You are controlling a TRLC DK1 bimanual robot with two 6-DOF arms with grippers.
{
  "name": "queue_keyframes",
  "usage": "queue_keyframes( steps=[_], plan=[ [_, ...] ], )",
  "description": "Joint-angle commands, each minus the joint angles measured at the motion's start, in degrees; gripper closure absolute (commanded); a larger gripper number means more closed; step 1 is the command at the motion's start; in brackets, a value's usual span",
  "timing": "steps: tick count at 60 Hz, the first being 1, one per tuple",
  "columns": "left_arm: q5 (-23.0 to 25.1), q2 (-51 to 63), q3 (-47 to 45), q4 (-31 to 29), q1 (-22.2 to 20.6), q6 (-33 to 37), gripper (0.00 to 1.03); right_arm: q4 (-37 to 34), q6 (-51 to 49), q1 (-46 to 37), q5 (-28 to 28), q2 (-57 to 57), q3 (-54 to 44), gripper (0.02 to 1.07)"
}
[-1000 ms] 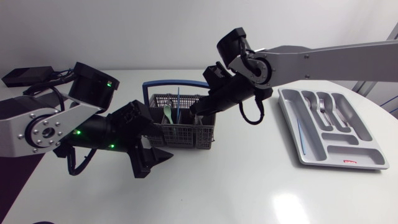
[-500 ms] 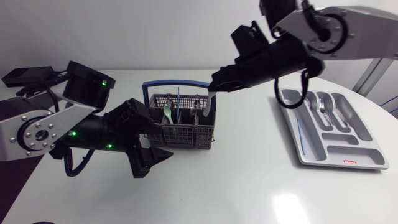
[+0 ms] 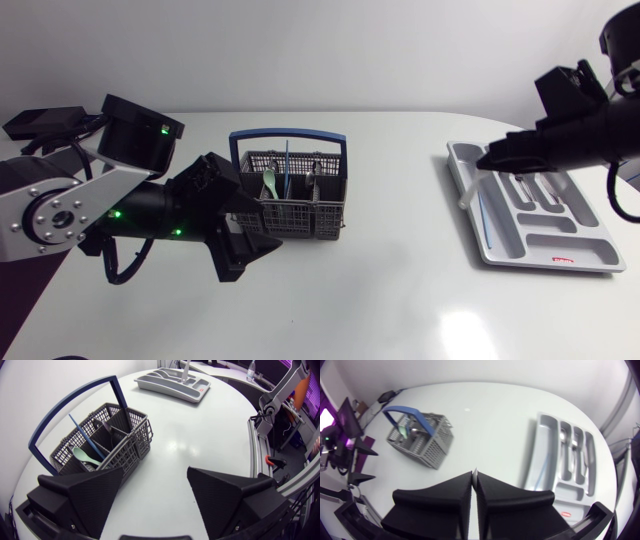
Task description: Unload the cutlery basket into the drawer organizer.
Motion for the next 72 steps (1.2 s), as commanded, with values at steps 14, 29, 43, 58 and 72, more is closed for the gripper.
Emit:
queue_keyframes(
  steps=[14, 29, 43, 58, 72],
  plan=[
    [-1.59, -0.3, 0.98, 0.4, -2.69, -2.33, 0.14, 8.75, -9.97, -14.33, 14.47, -1.53, -12.19, 0.98],
    [-3.08, -0.21, 1.68, 0.14, -4.27, -2.95, 0.14, 18.5, -16.83, -26.11, 17.02, 4.18, -15.7, 0.98],
    [-4.14, -0.3, 2.12, -0.21, -5.32, -3.74, 0.14, 27.99, -20.08, -30.77, 20.27, 11.83, -17.81, 0.97],
    [-4.22, 0.14, 3.0, -0.65, -5.32, -5.32, 0.14, 37.4, -21.05, -29.89, 25.1, 17.98, -21.51, 0.95],
    [-4.31, 1.63, 4.49, 0.14, -4.88, -8.22, 0.14, 40.83, -20.96, -27.16, 26.6, 20.97, -23.88, 0.46]
  ],
)
